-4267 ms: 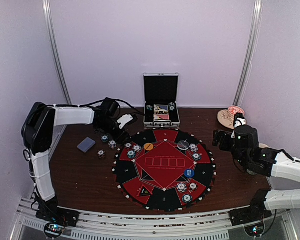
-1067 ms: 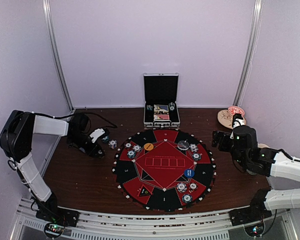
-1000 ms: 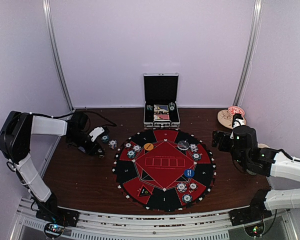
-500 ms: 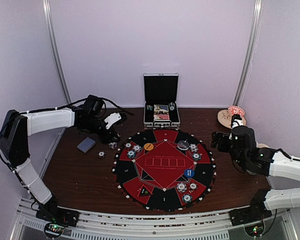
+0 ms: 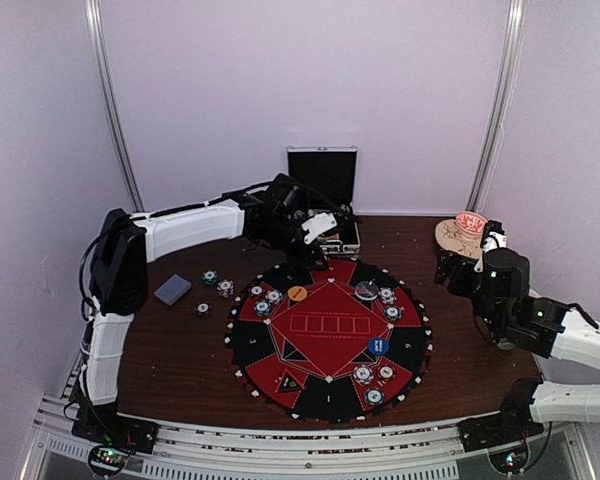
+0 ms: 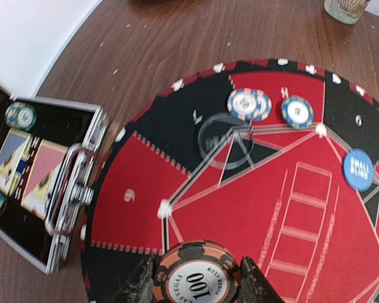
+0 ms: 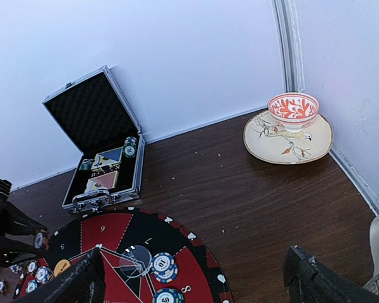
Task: Distribute texas hold em gaming equipment
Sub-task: Place the pile of poker chips at the dealer area.
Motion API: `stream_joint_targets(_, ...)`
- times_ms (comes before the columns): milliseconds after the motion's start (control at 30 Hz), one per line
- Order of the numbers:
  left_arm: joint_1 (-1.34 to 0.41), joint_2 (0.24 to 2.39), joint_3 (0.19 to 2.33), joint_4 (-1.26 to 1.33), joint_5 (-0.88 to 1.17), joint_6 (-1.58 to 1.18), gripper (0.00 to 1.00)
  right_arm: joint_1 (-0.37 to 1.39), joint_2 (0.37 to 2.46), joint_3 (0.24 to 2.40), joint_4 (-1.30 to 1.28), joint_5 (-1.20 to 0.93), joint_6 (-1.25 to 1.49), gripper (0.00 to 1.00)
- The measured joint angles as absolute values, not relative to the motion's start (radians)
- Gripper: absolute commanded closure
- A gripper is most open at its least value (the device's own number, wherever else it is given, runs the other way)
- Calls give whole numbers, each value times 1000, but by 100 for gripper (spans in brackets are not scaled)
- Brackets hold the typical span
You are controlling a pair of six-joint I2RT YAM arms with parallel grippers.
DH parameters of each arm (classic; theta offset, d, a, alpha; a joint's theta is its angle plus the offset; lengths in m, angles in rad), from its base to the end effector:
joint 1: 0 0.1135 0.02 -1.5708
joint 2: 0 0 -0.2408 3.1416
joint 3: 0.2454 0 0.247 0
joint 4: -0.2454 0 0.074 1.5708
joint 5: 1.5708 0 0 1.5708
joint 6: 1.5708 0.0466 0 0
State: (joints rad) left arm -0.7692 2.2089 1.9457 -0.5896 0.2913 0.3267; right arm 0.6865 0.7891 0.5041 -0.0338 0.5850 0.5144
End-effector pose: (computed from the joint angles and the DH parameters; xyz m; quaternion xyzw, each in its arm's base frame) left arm 0.3416 -0.3494 0.2132 0.5261 0.7641 -0.2089 0.3093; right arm 0.1744 0.1096 0.2393 0.1016 0.7876 0.1242 0.5949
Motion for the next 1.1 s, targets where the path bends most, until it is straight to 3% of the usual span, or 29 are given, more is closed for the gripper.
stream_joint_targets(567,-962,2659,2542,-583,302,287,74,686,630,504,-89,559,575,0)
stream_joint_targets(1100,-1015,2875,2728,-458,329,222,77,686,521,521,-162,531,609,1)
